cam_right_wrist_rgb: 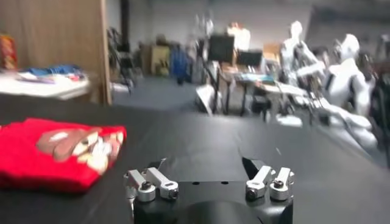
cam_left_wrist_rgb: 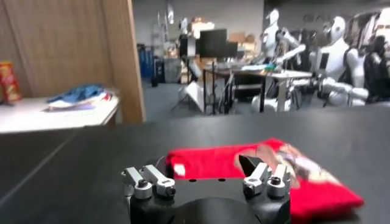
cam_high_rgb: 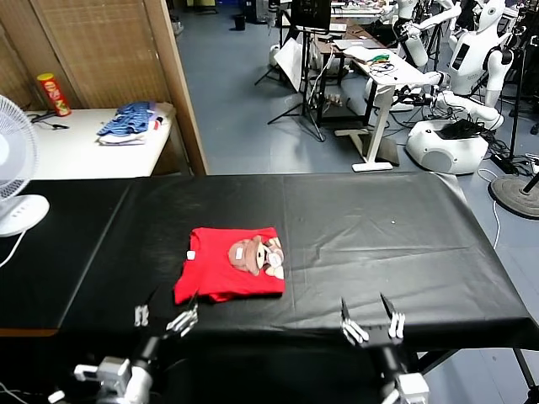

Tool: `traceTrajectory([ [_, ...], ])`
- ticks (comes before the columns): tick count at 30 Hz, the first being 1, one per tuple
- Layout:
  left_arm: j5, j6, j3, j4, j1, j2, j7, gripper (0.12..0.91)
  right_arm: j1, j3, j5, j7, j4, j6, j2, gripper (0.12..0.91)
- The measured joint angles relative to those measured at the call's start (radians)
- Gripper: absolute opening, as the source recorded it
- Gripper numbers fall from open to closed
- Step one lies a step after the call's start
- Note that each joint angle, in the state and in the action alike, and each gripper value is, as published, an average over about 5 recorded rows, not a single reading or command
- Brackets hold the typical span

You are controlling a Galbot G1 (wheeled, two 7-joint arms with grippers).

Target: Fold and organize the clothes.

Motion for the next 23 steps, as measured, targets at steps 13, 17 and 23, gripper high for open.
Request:
traceTrajectory([
  [13, -0.126, 0.114, -0.112, -0.112, 0.163, 0.011, -0.016, 0.798, -0.246, 0.004, 0.012, 0.068, 0.160, -0.102, -0.015, 0.798],
  [17, -0.133, 0.131, -0.129, -0.124, 0.175, 0.009, -0.013, 0.798, -0.261, 0.004, 0.012, 0.068, 0.168, -0.106, -0.015, 0.798],
  [23, -0.137, 0.141, -0.136, -0.129, 0.178, 0.009, -0.011, 0.798, -0.269, 0.004, 0.012, 0.067, 0.173, -0.108, -0.014, 0.798],
])
